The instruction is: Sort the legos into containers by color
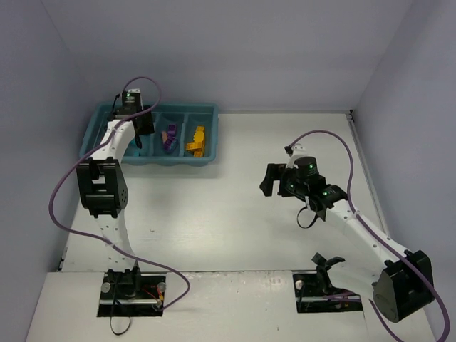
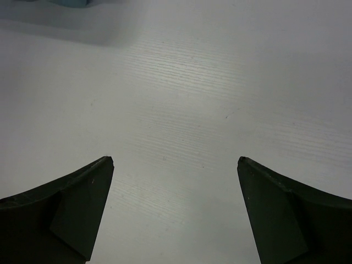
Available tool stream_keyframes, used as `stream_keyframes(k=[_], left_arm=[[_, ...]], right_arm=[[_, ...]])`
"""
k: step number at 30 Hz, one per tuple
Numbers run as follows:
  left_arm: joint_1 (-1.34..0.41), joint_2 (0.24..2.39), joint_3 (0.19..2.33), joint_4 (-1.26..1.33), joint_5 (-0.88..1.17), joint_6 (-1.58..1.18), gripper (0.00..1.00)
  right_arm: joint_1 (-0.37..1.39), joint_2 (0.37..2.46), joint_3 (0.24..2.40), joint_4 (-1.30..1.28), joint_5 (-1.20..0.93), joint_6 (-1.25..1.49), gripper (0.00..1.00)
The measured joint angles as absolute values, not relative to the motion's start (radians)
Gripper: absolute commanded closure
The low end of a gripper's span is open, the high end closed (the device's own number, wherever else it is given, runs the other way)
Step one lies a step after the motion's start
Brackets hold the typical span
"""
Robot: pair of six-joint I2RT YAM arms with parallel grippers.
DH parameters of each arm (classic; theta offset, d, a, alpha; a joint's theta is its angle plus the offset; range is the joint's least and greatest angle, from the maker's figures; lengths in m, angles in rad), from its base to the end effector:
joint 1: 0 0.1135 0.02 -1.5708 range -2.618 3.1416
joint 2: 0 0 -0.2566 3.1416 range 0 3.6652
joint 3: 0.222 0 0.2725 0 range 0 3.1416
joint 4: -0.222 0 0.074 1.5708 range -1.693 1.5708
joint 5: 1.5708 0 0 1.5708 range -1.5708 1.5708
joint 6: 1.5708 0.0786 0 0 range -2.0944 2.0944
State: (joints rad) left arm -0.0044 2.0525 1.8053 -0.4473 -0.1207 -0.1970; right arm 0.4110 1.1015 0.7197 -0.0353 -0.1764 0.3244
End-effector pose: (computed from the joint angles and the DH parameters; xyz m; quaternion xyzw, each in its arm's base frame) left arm 0.5281 0.0071 0.2367 -0.1124 0.8972 0.0118 0.4268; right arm 0.2799 0.1370 0.2377 -0.0841 0.8321 0.2642 0.4804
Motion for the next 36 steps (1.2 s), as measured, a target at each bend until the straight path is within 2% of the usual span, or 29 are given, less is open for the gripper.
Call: stream_keyframes(k=[4, 5, 8, 14, 22, 25, 36], left_arm=[[0.03, 2.007, 1.792, -0.448, -0.121, -0.202, 0.31], [0.036, 1.984, 1.775, -0.447, -0.122, -0.207, 0.31], [0.045, 1.858, 1.695, -0.453, -0.112, -0.229, 0.31], [0.027, 1.436, 1.471, -0.476, -0.048, -0.273, 0.21], [0.014, 0.911, 1.301, -0.632, -0.024, -0.301, 0.18], [0.014, 0.807, 1.279, -0.723, -0.031, -0.313, 0.18], [0.013, 0.553, 1.092, -0.779, -0.079, -0.364, 0.17]], right_arm=[[0.411, 1.092, 0.753, -0.056, -0.174, 0.305, 0.05], [0.411, 1.09, 0.764, -0.065, -0.168, 0.303, 0.0], [0.411, 1.089, 0.81, -0.102, -0.127, 0.308, 0.0], [0.398, 1.052, 0.941, -0.175, -0.006, 0.325, 0.0], [0.393, 0.894, 1.056, -0.183, 0.098, 0.206, 0.0], [0.393, 0.85, 1.068, -0.184, 0.16, 0.164, 0.0], [0.393, 0.733, 1.028, -0.194, 0.263, 0.118, 0.0]])
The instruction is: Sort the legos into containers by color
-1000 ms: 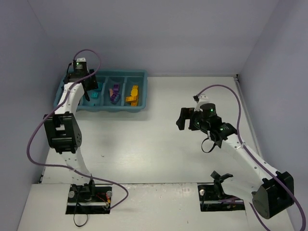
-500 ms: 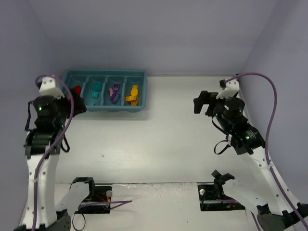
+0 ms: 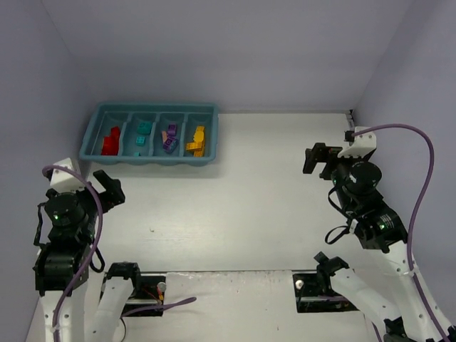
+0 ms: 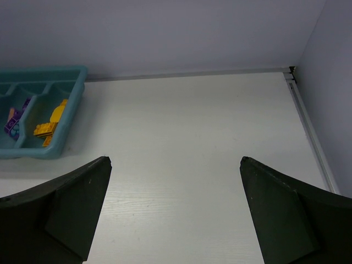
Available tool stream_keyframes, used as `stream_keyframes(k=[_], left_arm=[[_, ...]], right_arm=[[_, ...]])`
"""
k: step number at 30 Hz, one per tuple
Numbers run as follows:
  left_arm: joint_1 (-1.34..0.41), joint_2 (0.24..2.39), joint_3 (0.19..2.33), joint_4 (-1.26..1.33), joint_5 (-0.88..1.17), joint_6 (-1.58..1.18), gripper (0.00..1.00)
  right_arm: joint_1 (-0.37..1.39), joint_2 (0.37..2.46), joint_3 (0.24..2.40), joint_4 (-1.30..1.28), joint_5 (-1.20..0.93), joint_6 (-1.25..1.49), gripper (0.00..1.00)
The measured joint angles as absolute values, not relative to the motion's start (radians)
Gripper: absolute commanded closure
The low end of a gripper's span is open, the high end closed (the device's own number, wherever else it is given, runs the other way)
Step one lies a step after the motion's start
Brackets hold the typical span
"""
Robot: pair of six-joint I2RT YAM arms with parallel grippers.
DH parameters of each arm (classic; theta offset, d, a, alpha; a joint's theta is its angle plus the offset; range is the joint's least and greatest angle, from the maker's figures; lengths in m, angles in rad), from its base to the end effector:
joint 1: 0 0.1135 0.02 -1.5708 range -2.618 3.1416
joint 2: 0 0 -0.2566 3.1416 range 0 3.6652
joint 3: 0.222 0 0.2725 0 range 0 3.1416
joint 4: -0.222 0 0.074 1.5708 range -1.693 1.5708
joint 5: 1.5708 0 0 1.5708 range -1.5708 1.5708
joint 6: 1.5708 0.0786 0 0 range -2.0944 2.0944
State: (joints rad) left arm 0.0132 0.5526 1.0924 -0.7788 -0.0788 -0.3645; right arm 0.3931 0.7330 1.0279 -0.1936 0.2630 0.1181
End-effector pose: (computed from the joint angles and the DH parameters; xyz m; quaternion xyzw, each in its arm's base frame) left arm 0.1467 0.0081 0.4002 -0.1714 0.7672 -0.0774 0.6132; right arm 0.2067 0.0636 0.4350 0.0053 0.6717 0.1009 0.7339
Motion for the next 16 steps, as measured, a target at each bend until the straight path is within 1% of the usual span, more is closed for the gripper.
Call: stream_keyframes(k=[9, 16], left_arm=[[0.013, 0.408, 1.028, -0.776, -0.155, -0.385, 0.16], [0.013, 0.429, 1.015, -0.782, -0.159, -0.39, 0.16]], right_arm=[[0.394, 0.682, 1.005, -0.204, 0.284, 0.109, 0.0], [0.396, 0.657, 1.005, -0.204, 0.286, 0.107, 0.0]])
